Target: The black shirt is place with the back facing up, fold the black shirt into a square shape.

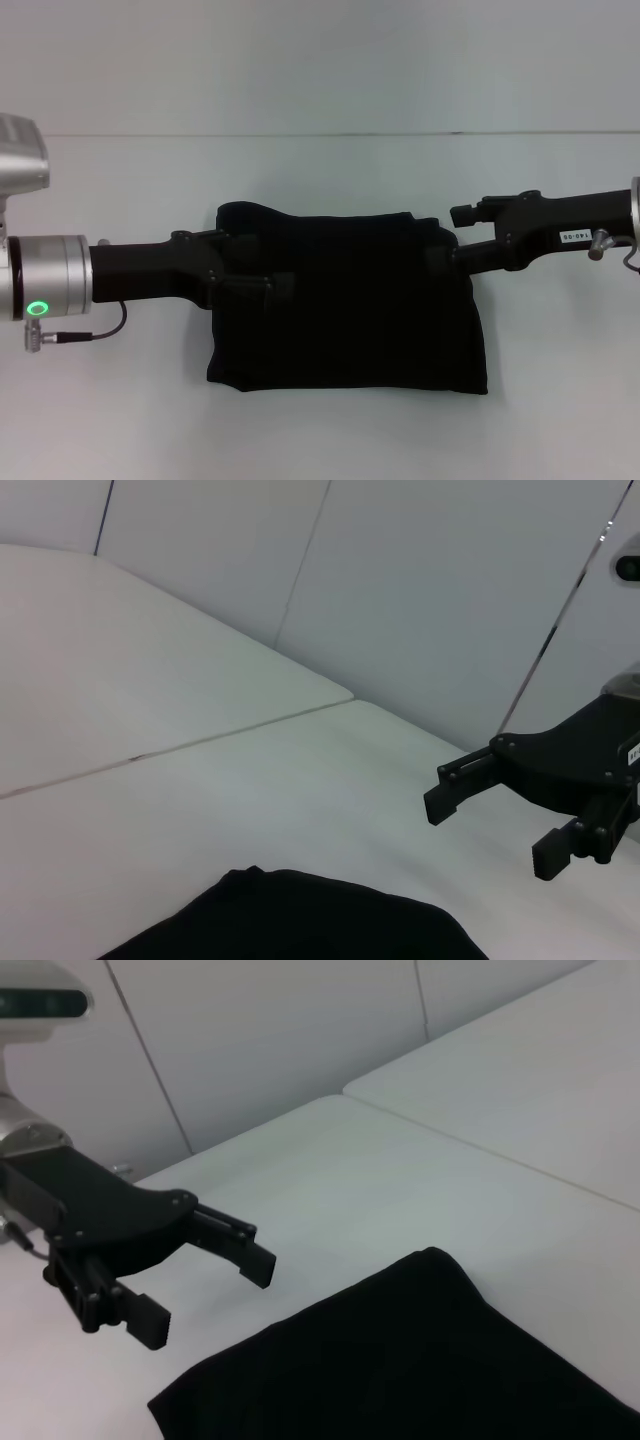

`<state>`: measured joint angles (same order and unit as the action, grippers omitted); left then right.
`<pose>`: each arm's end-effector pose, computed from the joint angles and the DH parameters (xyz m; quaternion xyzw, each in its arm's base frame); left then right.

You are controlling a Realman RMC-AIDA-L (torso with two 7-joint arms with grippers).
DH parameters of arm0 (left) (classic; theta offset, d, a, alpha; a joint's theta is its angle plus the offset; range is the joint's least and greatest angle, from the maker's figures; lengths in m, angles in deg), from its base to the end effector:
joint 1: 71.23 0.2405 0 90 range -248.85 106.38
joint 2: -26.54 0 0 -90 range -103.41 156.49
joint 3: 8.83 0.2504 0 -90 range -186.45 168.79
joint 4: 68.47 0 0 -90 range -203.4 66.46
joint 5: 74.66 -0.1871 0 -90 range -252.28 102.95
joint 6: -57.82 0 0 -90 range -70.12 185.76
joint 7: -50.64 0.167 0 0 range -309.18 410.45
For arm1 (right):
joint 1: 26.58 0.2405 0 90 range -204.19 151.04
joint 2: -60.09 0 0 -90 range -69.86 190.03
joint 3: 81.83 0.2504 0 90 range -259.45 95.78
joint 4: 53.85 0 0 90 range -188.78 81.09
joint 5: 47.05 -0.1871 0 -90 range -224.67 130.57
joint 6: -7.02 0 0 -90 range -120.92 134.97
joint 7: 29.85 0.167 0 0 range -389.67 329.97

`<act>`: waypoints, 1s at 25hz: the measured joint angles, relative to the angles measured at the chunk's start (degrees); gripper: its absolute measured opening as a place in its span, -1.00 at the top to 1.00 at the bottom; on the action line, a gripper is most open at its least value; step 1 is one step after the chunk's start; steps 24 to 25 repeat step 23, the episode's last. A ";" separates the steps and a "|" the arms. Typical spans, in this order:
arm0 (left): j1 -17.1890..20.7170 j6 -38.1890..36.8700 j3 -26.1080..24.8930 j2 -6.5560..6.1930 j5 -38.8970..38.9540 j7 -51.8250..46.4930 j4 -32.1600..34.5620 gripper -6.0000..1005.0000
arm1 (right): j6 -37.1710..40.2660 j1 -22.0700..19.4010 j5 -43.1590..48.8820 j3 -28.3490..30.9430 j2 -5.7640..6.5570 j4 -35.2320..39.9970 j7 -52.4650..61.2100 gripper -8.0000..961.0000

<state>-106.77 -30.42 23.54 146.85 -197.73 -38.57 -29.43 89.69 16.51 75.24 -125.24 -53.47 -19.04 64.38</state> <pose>-0.2235 0.3379 -0.0181 -0.9256 -0.2774 -0.2266 0.1223 0.2065 0.3760 -0.0055 -0.9522 0.2438 0.1441 0.1148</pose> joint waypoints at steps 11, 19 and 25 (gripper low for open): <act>-0.60 4.97 4.41 0.12 -1.82 1.57 0.05 -0.89 | -2.00 0.78 0.15 -5.09 -0.18 0.00 -1.58 -0.97; -0.79 5.10 4.46 0.17 -1.83 1.61 0.14 -0.89 | -2.07 1.20 0.14 -5.54 -0.33 0.00 -1.85 -0.97; -0.89 5.10 4.55 0.14 -1.83 1.67 0.16 -0.89 | -2.13 1.21 0.20 -5.60 -0.35 -0.01 -1.93 -0.97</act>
